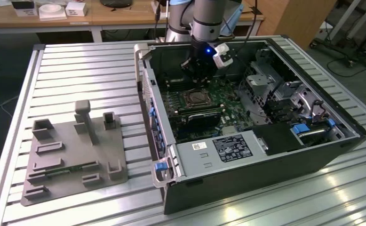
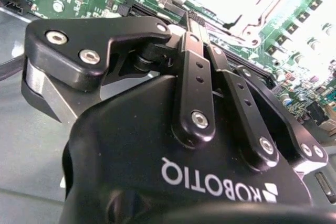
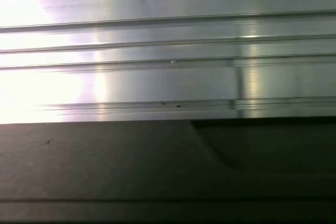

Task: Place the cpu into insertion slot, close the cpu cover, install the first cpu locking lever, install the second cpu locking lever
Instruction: 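Install the first cpu locking lever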

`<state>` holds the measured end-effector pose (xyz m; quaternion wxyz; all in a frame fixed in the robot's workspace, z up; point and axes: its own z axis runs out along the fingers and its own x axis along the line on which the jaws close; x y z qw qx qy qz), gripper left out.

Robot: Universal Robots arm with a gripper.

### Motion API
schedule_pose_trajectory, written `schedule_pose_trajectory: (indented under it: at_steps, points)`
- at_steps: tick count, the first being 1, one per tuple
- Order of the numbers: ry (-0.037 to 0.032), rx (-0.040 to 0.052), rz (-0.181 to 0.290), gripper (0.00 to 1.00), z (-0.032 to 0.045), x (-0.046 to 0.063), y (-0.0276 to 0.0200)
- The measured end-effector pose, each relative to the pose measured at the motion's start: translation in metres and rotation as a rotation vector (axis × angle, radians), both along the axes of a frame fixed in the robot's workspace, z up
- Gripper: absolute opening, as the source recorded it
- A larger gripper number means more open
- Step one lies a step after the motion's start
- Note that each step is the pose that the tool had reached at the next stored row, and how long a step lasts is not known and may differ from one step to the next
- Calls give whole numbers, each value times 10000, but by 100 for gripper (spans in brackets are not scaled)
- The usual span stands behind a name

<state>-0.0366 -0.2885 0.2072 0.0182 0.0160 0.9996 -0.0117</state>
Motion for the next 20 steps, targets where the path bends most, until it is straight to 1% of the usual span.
schedule_pose_trajectory:
  at_steps: [8, 20]
  points:
    - [-1, 1, -12, 10, 42, 0, 3]
    - [-1, 0, -17, 10, 42, -1, 3]
